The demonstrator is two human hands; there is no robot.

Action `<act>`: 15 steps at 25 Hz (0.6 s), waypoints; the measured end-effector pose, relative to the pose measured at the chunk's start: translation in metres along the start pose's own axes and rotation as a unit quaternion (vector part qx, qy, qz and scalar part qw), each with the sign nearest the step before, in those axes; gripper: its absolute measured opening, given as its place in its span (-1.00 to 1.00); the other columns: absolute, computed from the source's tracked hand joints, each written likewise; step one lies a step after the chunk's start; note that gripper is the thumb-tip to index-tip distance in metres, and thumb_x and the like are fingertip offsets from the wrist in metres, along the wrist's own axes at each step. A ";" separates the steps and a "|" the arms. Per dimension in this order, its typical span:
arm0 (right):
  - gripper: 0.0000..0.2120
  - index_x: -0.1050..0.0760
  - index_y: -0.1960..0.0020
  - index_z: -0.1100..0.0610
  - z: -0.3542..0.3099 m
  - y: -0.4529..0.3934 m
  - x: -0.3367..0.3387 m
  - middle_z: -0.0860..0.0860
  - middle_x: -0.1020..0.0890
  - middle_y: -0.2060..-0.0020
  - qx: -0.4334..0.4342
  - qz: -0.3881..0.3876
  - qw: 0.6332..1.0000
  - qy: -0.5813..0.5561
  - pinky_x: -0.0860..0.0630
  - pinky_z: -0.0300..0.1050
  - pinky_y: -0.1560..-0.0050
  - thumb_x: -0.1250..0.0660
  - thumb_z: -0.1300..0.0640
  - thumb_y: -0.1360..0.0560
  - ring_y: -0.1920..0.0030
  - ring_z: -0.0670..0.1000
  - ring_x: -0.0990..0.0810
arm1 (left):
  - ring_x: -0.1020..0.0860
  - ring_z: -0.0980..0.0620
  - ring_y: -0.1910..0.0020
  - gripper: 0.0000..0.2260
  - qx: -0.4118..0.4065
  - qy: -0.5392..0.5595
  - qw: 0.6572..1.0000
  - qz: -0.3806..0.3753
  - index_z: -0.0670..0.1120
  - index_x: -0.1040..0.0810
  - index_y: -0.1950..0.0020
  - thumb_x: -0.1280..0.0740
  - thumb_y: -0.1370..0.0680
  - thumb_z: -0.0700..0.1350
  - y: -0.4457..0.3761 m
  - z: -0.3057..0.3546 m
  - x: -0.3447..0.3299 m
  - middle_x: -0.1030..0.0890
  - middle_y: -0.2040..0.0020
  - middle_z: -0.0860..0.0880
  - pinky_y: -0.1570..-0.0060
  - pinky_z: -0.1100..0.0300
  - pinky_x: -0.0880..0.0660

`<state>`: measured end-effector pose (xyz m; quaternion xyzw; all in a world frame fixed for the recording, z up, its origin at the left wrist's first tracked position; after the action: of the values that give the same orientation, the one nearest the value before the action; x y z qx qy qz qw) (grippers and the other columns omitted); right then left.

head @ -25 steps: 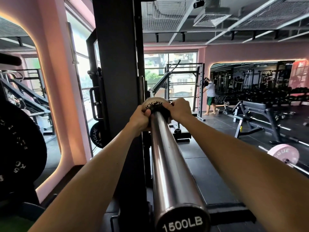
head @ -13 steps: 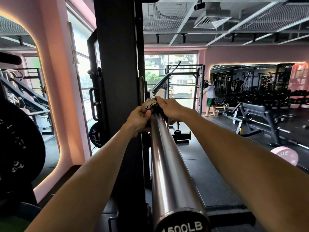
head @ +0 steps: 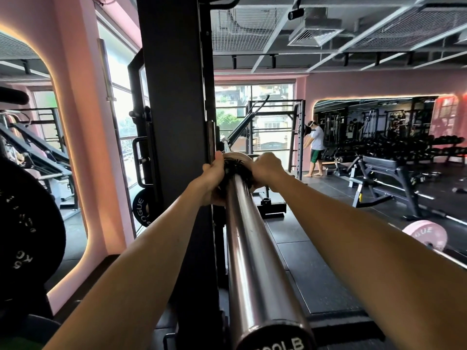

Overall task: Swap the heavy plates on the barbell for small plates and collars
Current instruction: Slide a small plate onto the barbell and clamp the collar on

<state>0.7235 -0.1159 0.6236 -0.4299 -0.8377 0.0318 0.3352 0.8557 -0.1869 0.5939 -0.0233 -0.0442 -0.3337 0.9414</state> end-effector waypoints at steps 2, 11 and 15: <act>-0.82 -0.47 0.15 0.26 0.018 0.000 -0.010 0.25 -0.64 0.08 -0.059 -0.028 0.997 -0.048 -0.66 0.13 0.23 -0.31 0.15 -0.53 0.20 0.23 -0.69 | -0.48 -0.01 0.23 -0.33 0.003 -0.006 1.000 0.017 -0.06 -0.04 -0.52 -0.07 -0.58 0.33 -0.003 -0.001 -0.001 -0.39 -0.03 -0.05 0.55 0.12 -0.48; -0.78 -0.42 0.23 0.18 0.013 0.010 -0.010 0.18 -0.62 0.21 -0.056 -0.018 0.994 -0.089 -0.52 -0.19 0.55 -0.24 0.13 -0.57 0.43 0.09 -0.60 | -0.53 -0.02 0.28 -0.43 -0.036 0.049 0.996 0.064 -0.23 -0.28 -0.42 -0.32 -0.55 0.08 -0.014 0.000 0.007 -0.50 0.08 -0.13 0.67 0.24 -0.43; -0.67 -0.47 0.07 0.24 0.013 0.016 -0.009 0.14 -0.59 0.25 -0.046 -0.020 0.996 -0.069 -0.48 -0.25 0.54 -0.21 -0.04 -0.60 0.42 0.06 -0.57 | -0.57 -0.03 0.25 -0.47 -0.039 0.031 0.998 0.036 -0.21 -0.34 -0.35 -0.27 -0.57 0.16 -0.014 -0.007 0.009 -0.55 -0.06 -0.20 0.62 0.24 -0.46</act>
<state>0.7312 -0.1094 0.6032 -0.4248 -0.8677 0.0163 0.2575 0.8543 -0.2038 0.5883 -0.0514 -0.0010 -0.3019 0.9519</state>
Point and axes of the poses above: each hand's wrist, its own y-axis away from the middle knuckle, its own x-axis out of the back of the hand, z = x × y, the point moved 8 cm from there along -y, towards the middle knuckle
